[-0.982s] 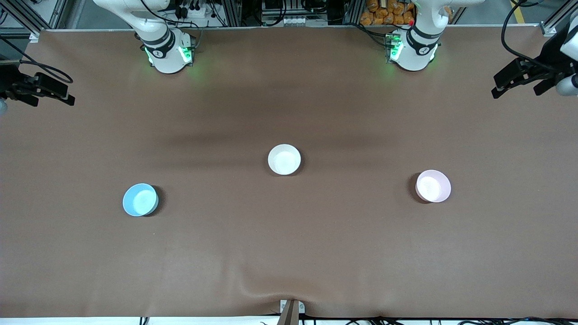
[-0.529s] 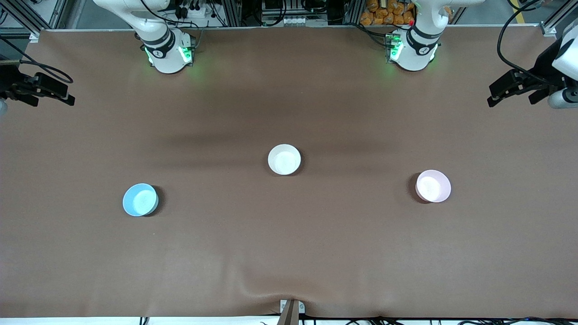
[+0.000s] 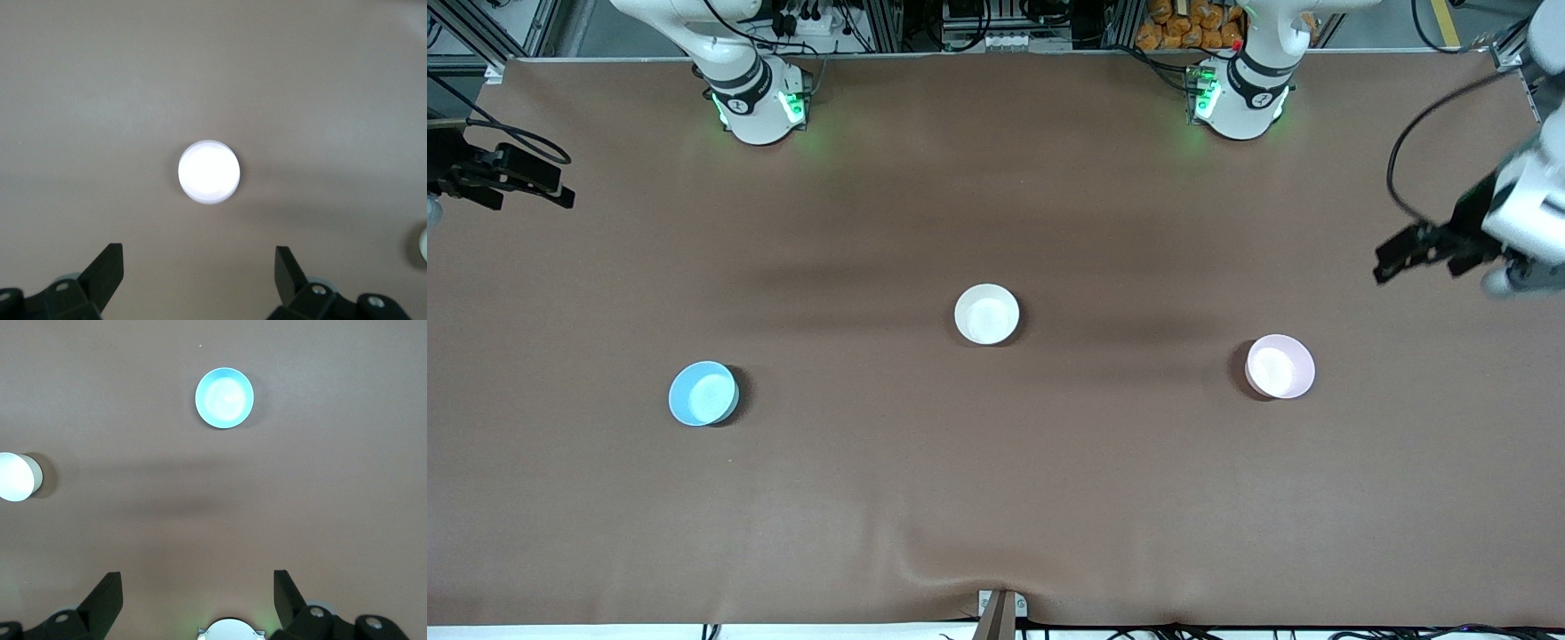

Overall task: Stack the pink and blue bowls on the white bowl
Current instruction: 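Reach the left gripper down to the rim of the pink bowl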

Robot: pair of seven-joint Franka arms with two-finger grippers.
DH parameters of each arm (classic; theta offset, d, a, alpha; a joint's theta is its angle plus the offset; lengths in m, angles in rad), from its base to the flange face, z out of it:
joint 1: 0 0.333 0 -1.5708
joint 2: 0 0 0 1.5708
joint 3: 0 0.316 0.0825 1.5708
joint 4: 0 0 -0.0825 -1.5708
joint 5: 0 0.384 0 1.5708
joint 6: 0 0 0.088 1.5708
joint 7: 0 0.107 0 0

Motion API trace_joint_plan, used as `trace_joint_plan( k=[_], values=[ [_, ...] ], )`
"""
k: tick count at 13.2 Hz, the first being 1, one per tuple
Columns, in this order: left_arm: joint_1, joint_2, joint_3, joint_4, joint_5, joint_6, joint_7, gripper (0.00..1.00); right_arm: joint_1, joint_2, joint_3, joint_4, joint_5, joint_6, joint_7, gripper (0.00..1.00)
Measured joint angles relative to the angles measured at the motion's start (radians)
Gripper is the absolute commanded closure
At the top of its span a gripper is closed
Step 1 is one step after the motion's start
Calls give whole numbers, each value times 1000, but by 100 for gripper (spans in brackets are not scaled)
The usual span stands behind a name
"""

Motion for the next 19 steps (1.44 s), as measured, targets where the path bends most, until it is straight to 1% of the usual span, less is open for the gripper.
trace_joint_plan(
  k=[2,4,6,8,11,12,14,15,16,19],
  values=[
    [30,27,1,-104,0,157,6,0,0,0,0,0,0,0,0,0],
    [45,64,1,-174,0,266,9,0,0,0,0,0,0,0,0,0],
    [46,116,1,-209,0,337,13,0,0,0,0,0,0,0,0,0],
    [54,177,1,-242,0,439,17,0,0,1,0,0,0,0,0,0],
    [89,291,1,-326,0,684,36,0,0,1,0,0,0,0,0,0],
    [94,329,1,-342,0,738,46,0,0,1,0,0,0,-1,0,0],
    [95,383,-1,-348,0,781,49,0,0,2,0,0,0,-1,0,0],
    [94,392,-3,-349,0,782,49,0,0,4,0,-1,0,-2,0,0],
    [94,394,-5,-351,0,781,49,4,0,6,0,-1,0,-2,0,0],
    [92,399,-8,-368,0,780,49,50,-7,13,-1,-1,0,-2,0,0]
  ],
)
